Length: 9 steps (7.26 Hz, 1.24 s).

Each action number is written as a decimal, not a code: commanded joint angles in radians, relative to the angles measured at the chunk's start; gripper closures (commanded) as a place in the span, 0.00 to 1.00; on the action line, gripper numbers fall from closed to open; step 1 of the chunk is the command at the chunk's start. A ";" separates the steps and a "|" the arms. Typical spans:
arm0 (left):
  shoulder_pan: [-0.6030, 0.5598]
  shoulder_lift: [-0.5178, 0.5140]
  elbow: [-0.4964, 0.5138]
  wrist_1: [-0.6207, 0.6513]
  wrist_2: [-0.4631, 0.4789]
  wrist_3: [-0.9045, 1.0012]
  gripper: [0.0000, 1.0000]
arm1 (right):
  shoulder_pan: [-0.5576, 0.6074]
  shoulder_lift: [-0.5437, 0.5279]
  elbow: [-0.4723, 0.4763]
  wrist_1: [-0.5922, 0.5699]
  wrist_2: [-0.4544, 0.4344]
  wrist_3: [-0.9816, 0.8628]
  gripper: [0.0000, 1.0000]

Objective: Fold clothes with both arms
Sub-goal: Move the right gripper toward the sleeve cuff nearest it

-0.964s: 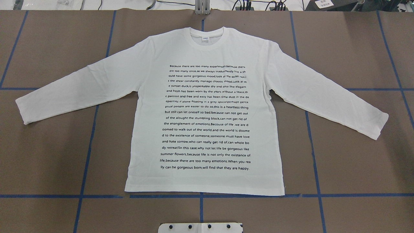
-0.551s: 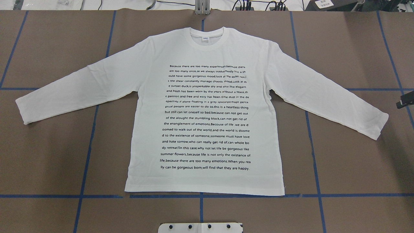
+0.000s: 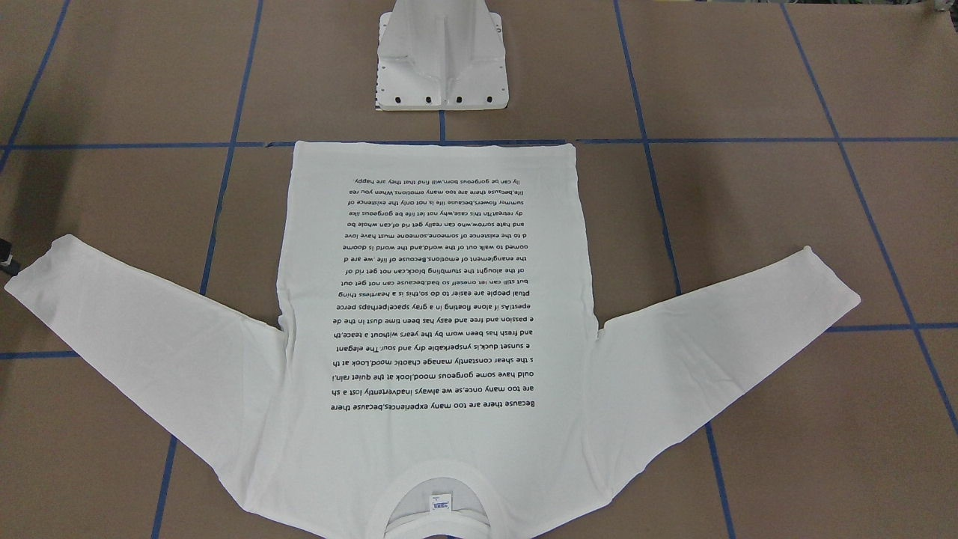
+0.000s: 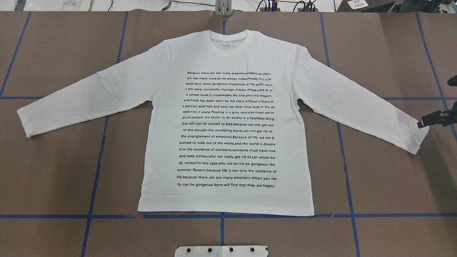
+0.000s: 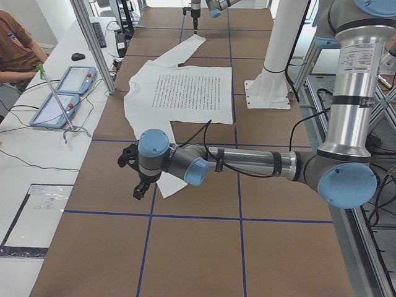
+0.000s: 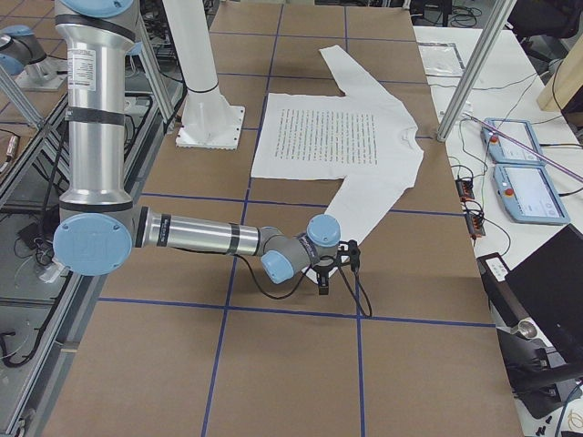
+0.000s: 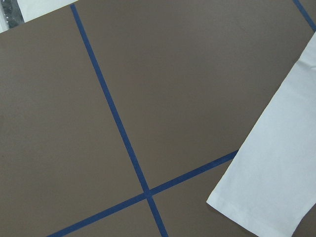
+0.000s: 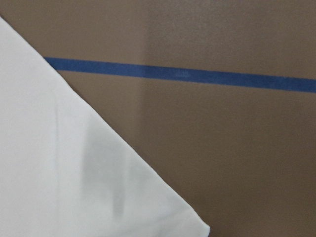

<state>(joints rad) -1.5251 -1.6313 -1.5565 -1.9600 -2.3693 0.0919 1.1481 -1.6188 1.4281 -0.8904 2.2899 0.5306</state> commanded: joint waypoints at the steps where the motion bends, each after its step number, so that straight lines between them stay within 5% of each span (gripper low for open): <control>1: 0.000 0.002 0.006 -0.014 -0.001 0.000 0.00 | -0.034 0.002 -0.015 -0.002 -0.023 -0.001 0.07; 4: -0.001 0.004 0.007 -0.014 -0.001 0.002 0.00 | -0.042 0.007 -0.032 -0.018 -0.026 -0.001 0.21; 6: 0.000 0.004 0.009 -0.014 -0.001 0.002 0.00 | -0.044 0.008 -0.029 -0.036 -0.024 -0.003 0.58; 7: -0.001 0.004 0.015 -0.014 -0.001 0.002 0.00 | -0.045 0.008 -0.026 -0.036 -0.024 -0.003 0.87; 8: 0.000 0.004 0.015 -0.014 -0.001 0.002 0.00 | -0.045 0.007 -0.020 -0.036 -0.024 -0.003 1.00; 9: -0.001 0.002 0.018 -0.014 -0.001 0.002 0.00 | -0.044 0.007 -0.015 -0.039 -0.024 -0.003 1.00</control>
<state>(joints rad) -1.5255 -1.6278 -1.5417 -1.9742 -2.3700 0.0936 1.1033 -1.6116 1.4068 -0.9268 2.2658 0.5277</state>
